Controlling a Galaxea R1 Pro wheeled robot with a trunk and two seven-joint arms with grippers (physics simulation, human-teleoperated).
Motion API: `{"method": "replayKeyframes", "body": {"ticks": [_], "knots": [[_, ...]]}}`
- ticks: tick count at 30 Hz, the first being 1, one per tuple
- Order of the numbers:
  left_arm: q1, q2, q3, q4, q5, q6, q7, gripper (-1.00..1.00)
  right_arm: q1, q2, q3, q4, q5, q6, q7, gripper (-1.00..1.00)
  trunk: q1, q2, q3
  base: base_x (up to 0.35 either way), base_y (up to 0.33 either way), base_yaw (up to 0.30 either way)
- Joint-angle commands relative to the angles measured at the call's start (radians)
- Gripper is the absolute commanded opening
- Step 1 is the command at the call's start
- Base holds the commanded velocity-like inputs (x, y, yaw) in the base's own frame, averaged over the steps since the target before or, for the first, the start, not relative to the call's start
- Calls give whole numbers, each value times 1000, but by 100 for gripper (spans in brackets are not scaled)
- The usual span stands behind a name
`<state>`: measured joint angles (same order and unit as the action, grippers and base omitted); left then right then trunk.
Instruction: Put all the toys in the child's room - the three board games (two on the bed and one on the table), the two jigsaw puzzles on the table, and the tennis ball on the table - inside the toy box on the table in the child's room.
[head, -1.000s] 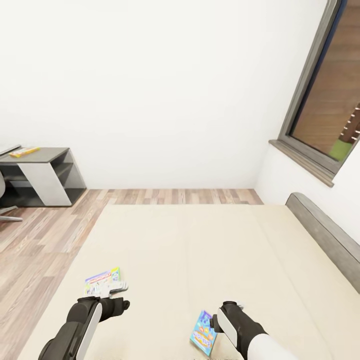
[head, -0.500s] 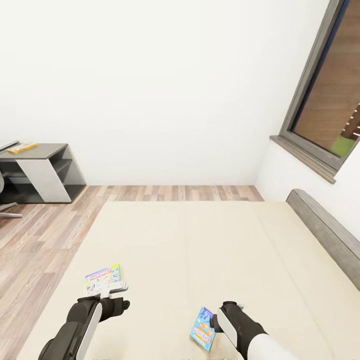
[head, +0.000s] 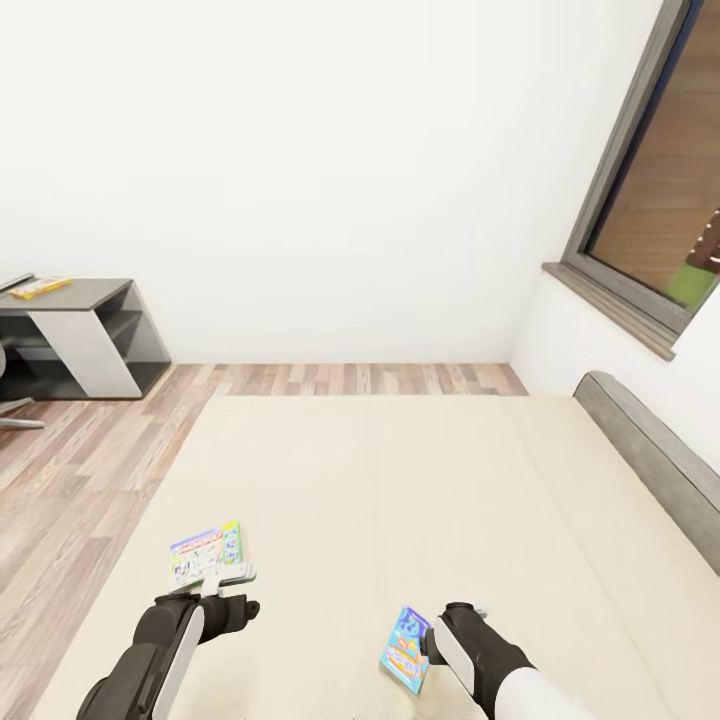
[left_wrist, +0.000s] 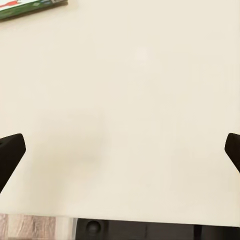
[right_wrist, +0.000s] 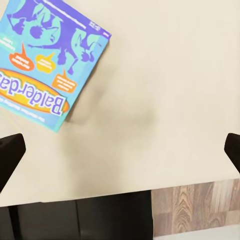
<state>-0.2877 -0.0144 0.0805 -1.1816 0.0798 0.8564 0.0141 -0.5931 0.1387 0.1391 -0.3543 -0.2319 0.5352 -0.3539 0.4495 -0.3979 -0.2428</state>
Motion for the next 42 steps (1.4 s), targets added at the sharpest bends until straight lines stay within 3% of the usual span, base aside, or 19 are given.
{"method": "replayKeyframes", "body": {"ticks": [1,23,33,42], "knots": [[-1,-1,3,-1,8,5,2,100,-1,-1,8,-2,-11,5,-8,100,1,-2,-4,0,0,0],[-1,-1,4,-5,9,4,0,100,-1,0,8,-10,-9,-38,-8,100,1,-2,-40,0,0,0],[-1,-2,4,-6,9,5,1,100,-2,0,8,-182,-13,-33,-8,100,1,-2,-57,0,0,0],[-3,1,6,-24,11,12,2,100,-2,-1,7,-211,-20,-33,-8,100,1,-2,-72,0,0,0]]}}
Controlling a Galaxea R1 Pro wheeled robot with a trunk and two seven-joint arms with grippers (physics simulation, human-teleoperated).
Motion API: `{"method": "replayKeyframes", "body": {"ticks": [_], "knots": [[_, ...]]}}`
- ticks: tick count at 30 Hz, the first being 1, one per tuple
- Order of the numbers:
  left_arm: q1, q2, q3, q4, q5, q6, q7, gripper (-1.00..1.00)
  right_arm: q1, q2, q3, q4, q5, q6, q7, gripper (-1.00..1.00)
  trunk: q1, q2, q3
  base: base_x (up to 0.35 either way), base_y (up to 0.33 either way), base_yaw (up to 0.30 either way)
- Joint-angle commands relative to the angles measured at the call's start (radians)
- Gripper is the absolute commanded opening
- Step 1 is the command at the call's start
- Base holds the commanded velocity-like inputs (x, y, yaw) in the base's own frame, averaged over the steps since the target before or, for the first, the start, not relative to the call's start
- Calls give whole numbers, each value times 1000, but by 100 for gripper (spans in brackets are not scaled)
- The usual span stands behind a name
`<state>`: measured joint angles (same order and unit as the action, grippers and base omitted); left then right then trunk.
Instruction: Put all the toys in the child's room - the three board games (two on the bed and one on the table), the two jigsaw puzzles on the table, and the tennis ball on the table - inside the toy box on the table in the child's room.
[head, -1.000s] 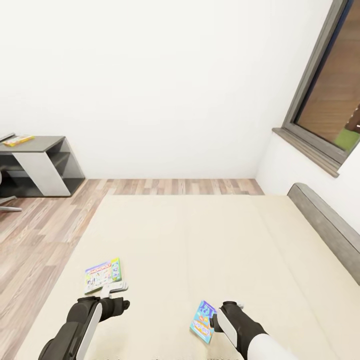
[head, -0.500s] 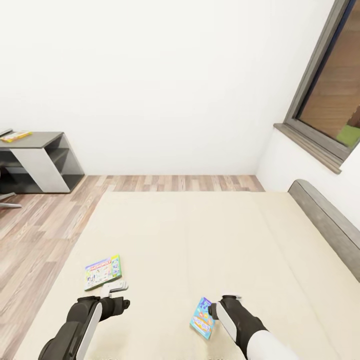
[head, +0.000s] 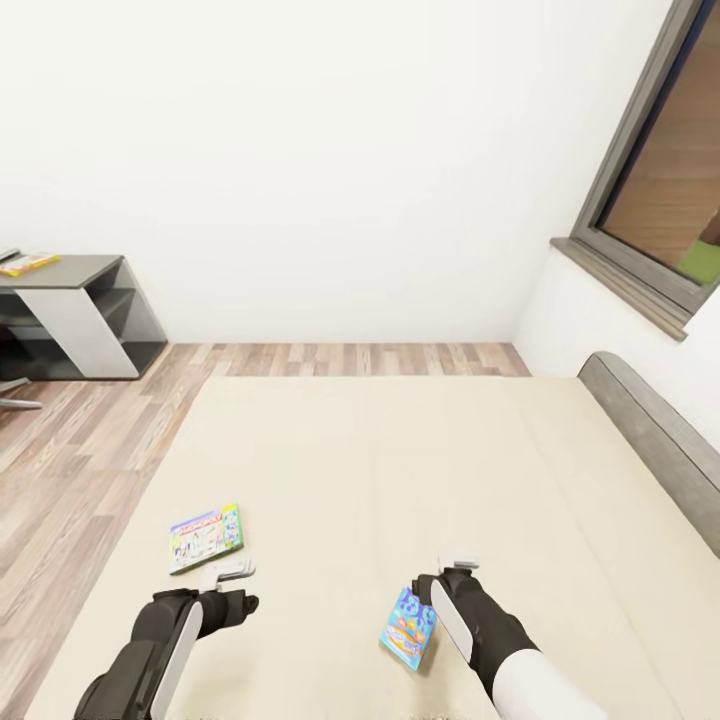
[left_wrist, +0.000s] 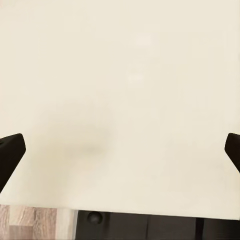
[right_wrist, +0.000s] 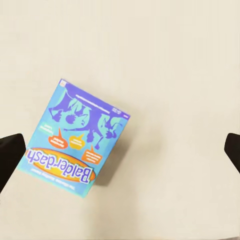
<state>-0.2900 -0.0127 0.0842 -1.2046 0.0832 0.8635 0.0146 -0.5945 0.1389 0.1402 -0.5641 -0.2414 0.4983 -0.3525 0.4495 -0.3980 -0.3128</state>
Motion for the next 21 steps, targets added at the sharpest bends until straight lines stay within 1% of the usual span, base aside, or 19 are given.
{"method": "replayKeyframes", "body": {"ticks": [1,5,12,21], "knots": [[-2,-1,3,-6,8,7,2,100,-1,-1,6,-2,-11,4,-9,100,0,-2,-4,0,0,0],[-11,-1,3,-18,7,11,5,100,-1,-1,6,-4,-11,3,-9,100,0,-2,-10,0,0,0],[-14,-4,1,-22,5,12,7,100,1,-4,6,-5,-12,4,-10,100,0,-2,-22,0,0,0],[-15,-3,3,-24,7,14,5,100,1,-2,8,-5,-12,2,-11,100,0,-2,-37,0,0,0]]}}
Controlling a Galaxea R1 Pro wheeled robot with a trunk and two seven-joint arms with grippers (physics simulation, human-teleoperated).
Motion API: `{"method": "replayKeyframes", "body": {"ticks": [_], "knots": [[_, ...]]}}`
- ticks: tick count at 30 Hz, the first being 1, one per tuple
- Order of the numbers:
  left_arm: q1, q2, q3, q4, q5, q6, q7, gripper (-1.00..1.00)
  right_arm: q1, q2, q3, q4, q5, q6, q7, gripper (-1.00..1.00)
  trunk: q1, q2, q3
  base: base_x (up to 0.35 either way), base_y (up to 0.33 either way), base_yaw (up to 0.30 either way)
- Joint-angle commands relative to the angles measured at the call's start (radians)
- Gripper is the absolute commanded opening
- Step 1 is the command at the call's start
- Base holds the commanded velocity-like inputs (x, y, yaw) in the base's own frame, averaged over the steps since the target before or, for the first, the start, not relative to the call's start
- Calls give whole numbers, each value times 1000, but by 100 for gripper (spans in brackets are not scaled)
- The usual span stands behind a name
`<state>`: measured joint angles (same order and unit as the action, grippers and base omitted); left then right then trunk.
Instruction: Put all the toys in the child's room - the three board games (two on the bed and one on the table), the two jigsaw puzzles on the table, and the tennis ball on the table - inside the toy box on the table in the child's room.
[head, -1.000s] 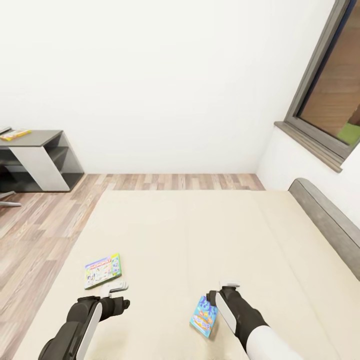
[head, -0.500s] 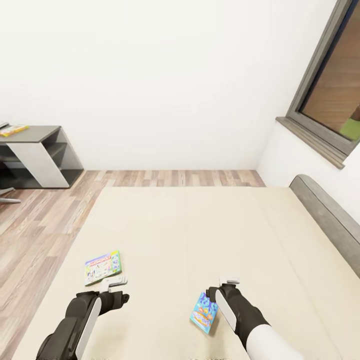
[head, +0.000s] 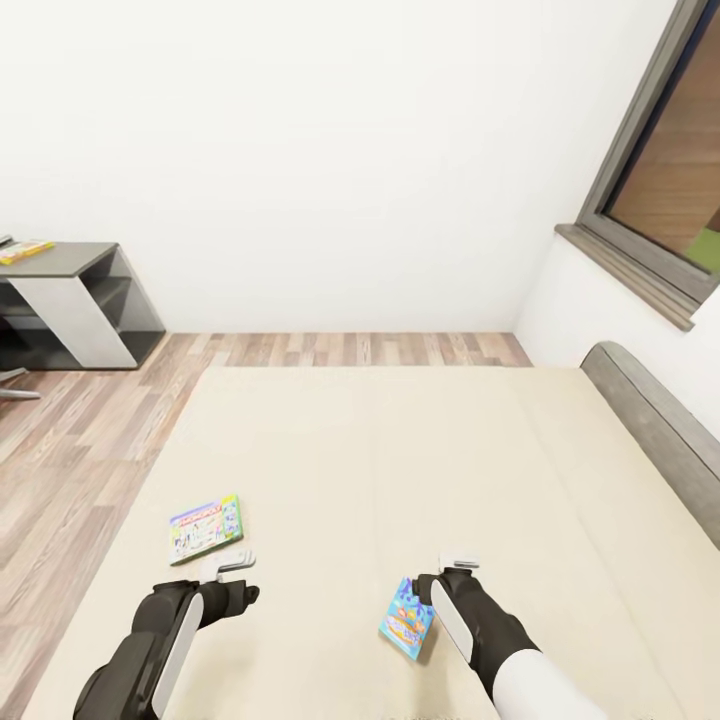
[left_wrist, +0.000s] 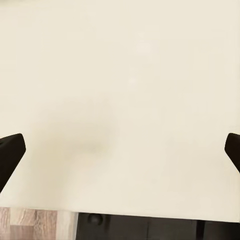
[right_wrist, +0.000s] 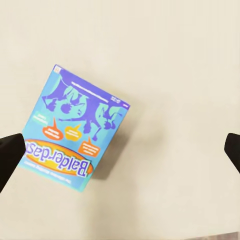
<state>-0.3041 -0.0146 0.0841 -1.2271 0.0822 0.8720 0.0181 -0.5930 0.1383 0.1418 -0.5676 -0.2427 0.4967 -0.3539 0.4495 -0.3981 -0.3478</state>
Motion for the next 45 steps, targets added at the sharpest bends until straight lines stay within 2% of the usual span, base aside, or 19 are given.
{"method": "replayKeyframes", "body": {"ticks": [1,9,21,23,26,34,45], "knots": [[-1,-1,3,-2,9,5,2,100,-1,-1,6,-1,-11,4,-9,100,0,-2,-3,0,0,0],[-1,-1,5,-3,9,5,2,100,-1,-4,-1,-1,-11,0,-10,100,0,-2,-16,0,0,0],[-1,-1,5,-13,10,7,1,100,2,-7,4,-2,-3,-15,-11,100,0,-2,-19,0,0,0],[-12,-12,3,-24,19,18,-3,100,-10,-4,-5,-1,3,-27,0,100,0,-2,-19,0,0,0],[-29,-12,3,-41,19,34,-3,100,-24,-4,-5,-1,3,-43,17,100,0,-2,-19,0,0,0],[-44,-35,0,-66,17,3,-2,100,-14,-5,9,-5,-2,-88,-3,100,0,-2,-19,0,0,0],[-46,-39,-1,-66,16,1,-1,100,-13,-8,11,-5,-3,-150,-5,100,0,-2,-19,0,0,0]]}}
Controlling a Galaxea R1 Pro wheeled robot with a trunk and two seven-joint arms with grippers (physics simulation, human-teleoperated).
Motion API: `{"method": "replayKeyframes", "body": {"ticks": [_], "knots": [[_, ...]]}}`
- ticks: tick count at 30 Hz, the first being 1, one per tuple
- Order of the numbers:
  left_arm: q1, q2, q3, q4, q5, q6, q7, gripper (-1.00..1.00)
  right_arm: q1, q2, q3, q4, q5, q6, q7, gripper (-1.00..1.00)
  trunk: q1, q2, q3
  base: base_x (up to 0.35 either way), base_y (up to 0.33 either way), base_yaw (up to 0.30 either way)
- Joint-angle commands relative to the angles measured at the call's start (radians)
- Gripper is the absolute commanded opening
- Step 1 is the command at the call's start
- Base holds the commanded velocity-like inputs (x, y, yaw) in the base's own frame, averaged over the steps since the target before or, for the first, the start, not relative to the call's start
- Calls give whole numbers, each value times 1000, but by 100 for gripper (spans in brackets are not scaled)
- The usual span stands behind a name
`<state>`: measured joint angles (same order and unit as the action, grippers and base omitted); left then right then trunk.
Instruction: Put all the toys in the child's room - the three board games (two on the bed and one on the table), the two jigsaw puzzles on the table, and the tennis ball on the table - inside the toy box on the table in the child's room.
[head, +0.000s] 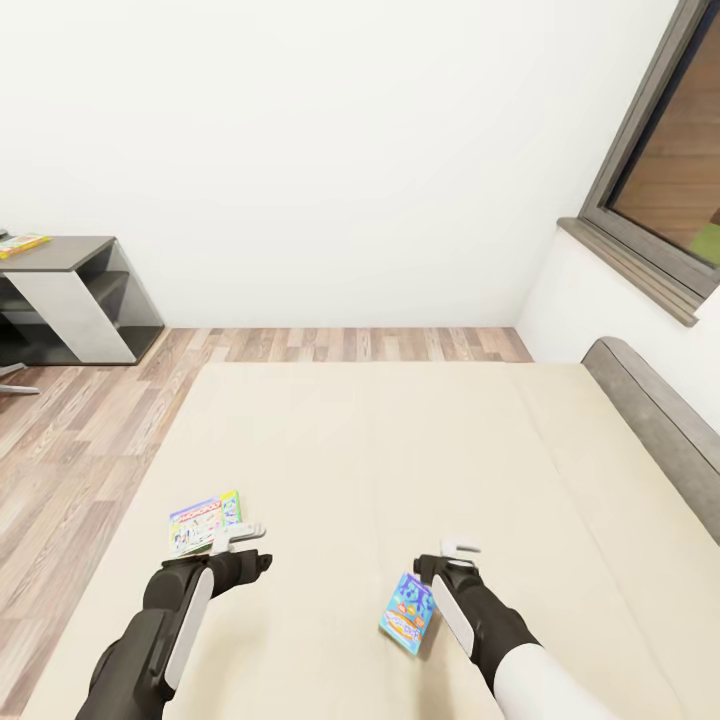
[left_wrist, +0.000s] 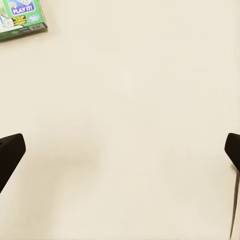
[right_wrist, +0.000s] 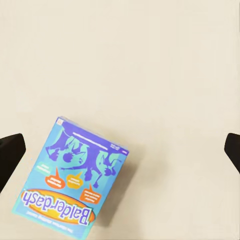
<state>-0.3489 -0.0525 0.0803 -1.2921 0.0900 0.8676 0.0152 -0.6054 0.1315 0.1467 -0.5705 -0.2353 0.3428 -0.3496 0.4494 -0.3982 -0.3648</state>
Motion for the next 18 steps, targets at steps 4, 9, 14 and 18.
{"method": "replayKeyframes", "body": {"ticks": [4,9,14,18], "knots": [[-1,-1,3,-1,8,5,2,100,-1,-1,7,-2,-10,-8,-9,100,1,-2,-2,60,0,0],[-1,-1,3,-1,8,5,2,100,-1,-1,7,-2,-10,-8,-9,100,1,-2,-2,80,0,0],[-1,-1,3,-1,8,5,2,100,-1,-1,7,-2,-10,-9,-9,100,1,-2,-2,21,0,0],[-1,-2,3,-1,8,5,2,100,-1,-1,7,-2,-10,-9,-9,100,1,-2,-2,6,0,0]]}}
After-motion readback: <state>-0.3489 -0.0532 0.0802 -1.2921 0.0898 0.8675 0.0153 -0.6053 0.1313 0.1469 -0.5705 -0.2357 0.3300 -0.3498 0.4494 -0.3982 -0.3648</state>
